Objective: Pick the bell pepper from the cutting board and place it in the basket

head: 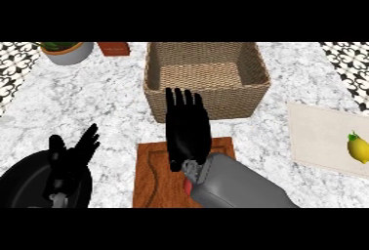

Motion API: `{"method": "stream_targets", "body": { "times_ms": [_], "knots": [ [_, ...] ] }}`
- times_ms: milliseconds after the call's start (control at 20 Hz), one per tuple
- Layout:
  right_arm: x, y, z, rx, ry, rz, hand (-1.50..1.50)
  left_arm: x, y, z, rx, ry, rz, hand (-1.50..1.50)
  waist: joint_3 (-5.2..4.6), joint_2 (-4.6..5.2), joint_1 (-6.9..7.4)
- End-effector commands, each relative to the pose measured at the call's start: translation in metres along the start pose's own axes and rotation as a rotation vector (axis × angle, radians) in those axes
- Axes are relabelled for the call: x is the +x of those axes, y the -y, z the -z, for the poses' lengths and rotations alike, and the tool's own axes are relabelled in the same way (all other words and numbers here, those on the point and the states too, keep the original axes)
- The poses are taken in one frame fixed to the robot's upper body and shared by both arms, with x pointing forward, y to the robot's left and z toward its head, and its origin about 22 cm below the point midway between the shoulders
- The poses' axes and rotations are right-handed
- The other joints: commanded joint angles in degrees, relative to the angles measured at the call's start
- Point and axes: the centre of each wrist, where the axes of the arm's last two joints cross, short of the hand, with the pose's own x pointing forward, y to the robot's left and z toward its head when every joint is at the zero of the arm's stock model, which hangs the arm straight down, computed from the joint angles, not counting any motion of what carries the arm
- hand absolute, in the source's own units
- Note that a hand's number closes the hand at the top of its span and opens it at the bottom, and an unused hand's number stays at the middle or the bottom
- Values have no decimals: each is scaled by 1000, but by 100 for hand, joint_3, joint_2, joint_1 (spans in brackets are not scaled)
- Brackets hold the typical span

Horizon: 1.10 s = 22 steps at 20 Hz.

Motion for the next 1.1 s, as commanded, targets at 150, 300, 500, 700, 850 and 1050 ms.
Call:
{"method": "stream_targets", "body": {
  "times_ms": [150, 300, 500, 700, 850, 1050],
  "knots": [
    [19, 38, -13, 162, -152, -178, -150, -35, -14, -13, 46, -123, 7, 0, -31, 72, 24],
    [25, 45, -23, 178, -123, -193, -150, -43, -5, -11, 59, -130, 0, 0, -39, 85, -57],
    [25, 56, -25, 201, -139, -191, -150, -45, -11, -18, 53, -136, 9, 0, -26, 100, -27],
    [27, 58, -35, 211, -135, -166, -150, -42, -11, -16, 46, -123, -15, 0, -23, 124, -14],
    [25, 65, -35, 200, -139, -132, -150, -43, -13, -17, 42, -132, -12, 0, -16, 162, -8],
    [24, 50, -38, 213, -148, -127, -150, -42, -19, -17, 47, -114, -1, 0, -14, 198, 73]
  ]
}}
